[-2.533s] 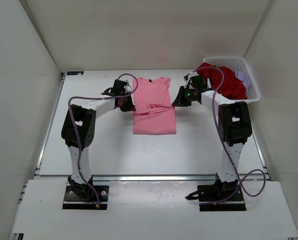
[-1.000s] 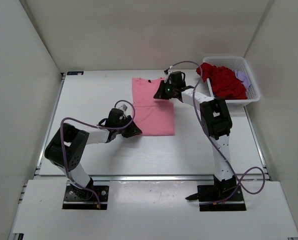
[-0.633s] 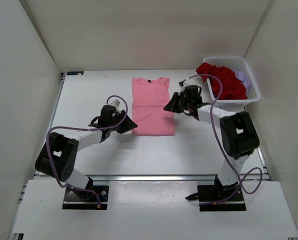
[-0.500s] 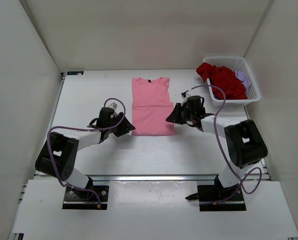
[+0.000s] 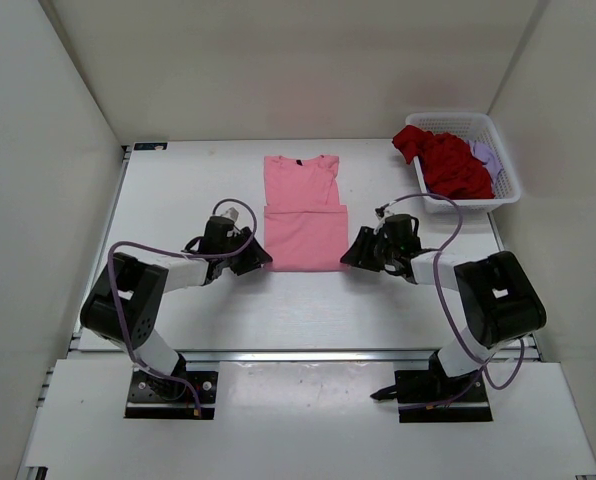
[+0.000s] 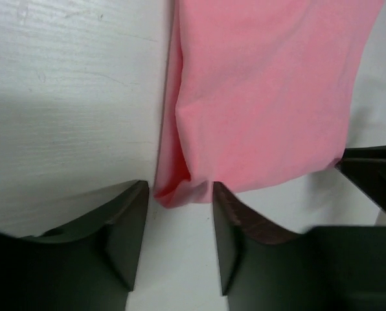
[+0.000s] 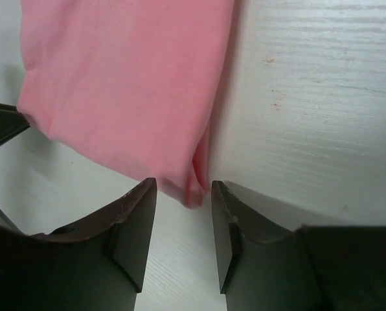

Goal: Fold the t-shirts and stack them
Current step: Grab one side of the 2/3 rectangular tshirt with both arms

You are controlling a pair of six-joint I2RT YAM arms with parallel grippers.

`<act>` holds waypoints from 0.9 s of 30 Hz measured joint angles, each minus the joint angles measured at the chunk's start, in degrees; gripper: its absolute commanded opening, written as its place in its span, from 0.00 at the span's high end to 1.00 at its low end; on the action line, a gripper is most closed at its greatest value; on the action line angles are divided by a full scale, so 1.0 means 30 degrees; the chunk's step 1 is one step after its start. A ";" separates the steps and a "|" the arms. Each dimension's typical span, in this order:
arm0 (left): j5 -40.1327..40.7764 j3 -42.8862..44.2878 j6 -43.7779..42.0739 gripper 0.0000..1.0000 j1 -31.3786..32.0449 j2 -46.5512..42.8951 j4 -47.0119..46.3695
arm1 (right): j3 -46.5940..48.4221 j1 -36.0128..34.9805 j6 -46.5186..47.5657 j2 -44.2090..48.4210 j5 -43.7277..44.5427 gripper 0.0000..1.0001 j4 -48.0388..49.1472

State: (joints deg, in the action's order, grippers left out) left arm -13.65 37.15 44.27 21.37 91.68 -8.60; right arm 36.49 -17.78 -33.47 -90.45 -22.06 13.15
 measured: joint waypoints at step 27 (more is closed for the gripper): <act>0.0233 -0.2113 -0.0306 1.00 0.1260 -0.3439 0.2630 | -0.3395 -0.2586 -0.0685 0.3111 0.0474 1.00 -0.0459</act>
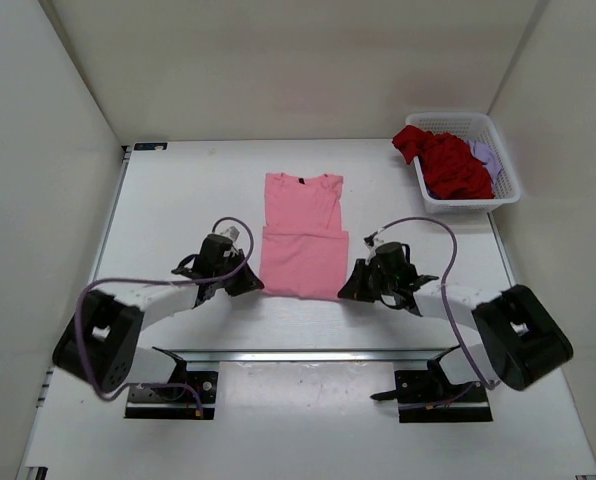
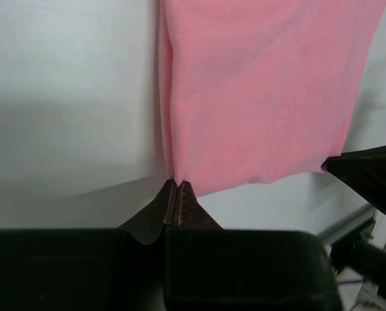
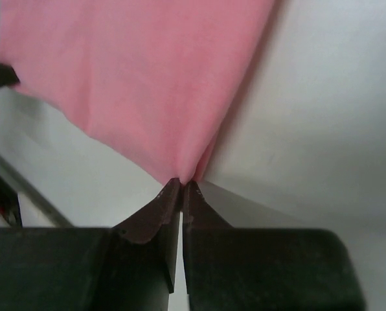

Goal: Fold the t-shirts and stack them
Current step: Grab one side of the 2/3 rectangular tshirt with both arms, then fold the long partially folded tshirt into a neat square

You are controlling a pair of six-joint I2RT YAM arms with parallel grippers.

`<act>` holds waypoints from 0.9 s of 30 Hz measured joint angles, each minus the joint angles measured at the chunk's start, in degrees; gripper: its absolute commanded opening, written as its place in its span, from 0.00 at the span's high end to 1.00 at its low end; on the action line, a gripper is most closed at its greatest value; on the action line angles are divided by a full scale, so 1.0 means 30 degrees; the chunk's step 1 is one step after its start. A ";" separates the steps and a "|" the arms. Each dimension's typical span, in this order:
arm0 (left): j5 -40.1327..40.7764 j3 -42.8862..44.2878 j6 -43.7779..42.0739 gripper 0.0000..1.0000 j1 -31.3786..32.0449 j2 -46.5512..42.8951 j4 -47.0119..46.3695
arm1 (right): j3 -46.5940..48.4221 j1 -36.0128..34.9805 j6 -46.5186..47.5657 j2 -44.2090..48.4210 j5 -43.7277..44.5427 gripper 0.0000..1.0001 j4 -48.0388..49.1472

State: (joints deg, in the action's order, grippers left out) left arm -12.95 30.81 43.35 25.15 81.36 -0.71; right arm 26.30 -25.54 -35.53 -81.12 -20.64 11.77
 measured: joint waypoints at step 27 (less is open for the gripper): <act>0.2841 1.5504 -0.1632 1.00 -0.2186 0.7832 0.5013 | 1.6524 0.4182 0.2113 -0.7512 -0.2047 1.00 -0.5814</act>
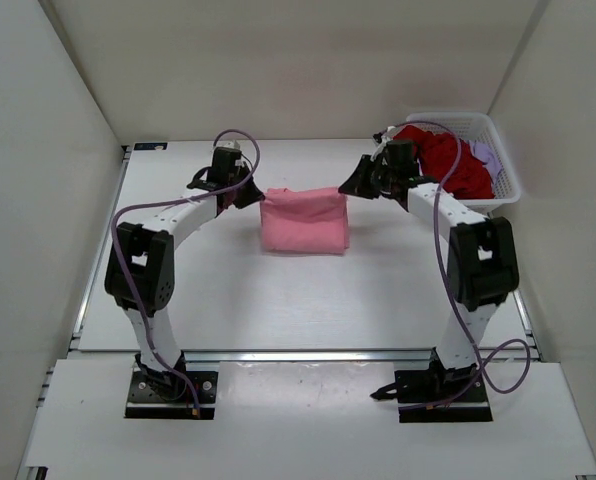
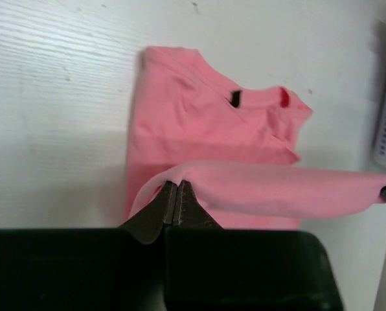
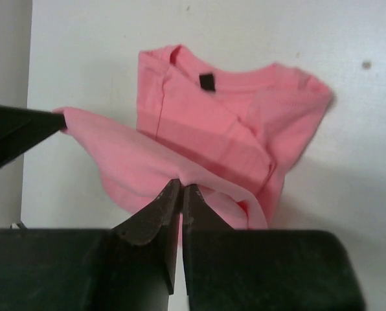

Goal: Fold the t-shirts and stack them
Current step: Fold the long partially folded tshirt into a neat square, then put the neatly folded tshirt into the corner of the board with the left arm

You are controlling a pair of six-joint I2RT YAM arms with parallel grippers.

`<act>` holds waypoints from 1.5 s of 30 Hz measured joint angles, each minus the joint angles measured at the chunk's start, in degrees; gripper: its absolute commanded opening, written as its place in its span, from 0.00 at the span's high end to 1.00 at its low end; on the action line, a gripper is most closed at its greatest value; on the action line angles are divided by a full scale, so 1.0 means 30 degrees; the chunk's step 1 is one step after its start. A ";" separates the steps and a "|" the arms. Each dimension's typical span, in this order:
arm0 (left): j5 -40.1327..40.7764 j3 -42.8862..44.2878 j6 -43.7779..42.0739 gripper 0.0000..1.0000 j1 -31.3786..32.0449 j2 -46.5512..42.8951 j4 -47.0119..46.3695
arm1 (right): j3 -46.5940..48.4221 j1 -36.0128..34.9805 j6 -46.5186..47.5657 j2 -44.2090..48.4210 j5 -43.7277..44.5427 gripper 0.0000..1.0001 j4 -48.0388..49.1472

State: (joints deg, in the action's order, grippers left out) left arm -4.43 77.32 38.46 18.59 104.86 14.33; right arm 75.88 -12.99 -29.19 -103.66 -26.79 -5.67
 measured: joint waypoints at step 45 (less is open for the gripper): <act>-0.3985 0.7504 -0.0780 1.00 0.0430 0.9238 -0.0641 | -1.0805 -0.2958 -0.0386 0.8590 0.0255 0.72 0.4488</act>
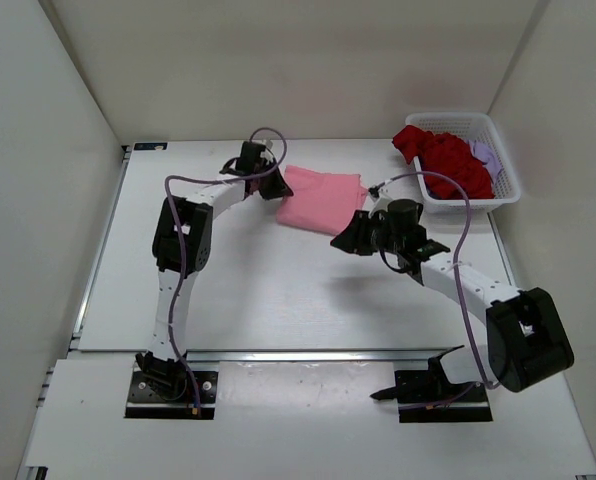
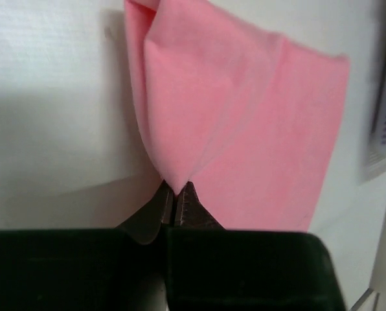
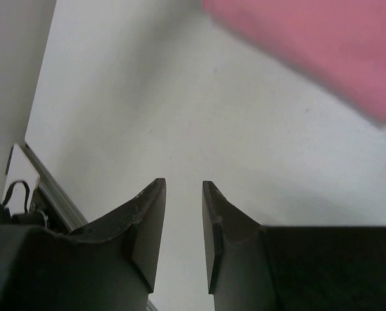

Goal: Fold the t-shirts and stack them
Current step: Put the neatly folded tshirt into the corner of the board with the left arm, then grab crumpled tshirt from bin with the right arm

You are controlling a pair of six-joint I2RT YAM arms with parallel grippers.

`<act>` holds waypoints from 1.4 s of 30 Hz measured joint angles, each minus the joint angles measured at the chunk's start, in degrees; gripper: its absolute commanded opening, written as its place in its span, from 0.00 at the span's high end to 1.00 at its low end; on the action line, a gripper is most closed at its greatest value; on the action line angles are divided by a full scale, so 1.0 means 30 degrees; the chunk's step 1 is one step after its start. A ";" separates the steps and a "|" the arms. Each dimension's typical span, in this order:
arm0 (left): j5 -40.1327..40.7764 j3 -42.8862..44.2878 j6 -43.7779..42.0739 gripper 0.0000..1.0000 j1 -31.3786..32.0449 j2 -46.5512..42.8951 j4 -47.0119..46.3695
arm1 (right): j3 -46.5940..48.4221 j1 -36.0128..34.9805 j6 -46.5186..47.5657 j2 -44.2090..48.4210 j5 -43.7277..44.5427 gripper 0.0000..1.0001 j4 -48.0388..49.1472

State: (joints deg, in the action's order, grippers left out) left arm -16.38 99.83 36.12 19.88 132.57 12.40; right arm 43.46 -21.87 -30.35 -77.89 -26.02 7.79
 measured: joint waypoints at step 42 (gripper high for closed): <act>0.4277 -0.4619 0.0750 0.91 -0.0503 -0.8859 0.0204 | 0.6543 0.1180 -0.0867 -0.4320 0.1829 1.00 -0.3169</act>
State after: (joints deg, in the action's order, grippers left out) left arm -3.55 85.97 38.37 18.37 106.00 13.02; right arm 63.09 -18.33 -32.95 -90.85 -20.53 -1.72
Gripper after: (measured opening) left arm 0.095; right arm 0.004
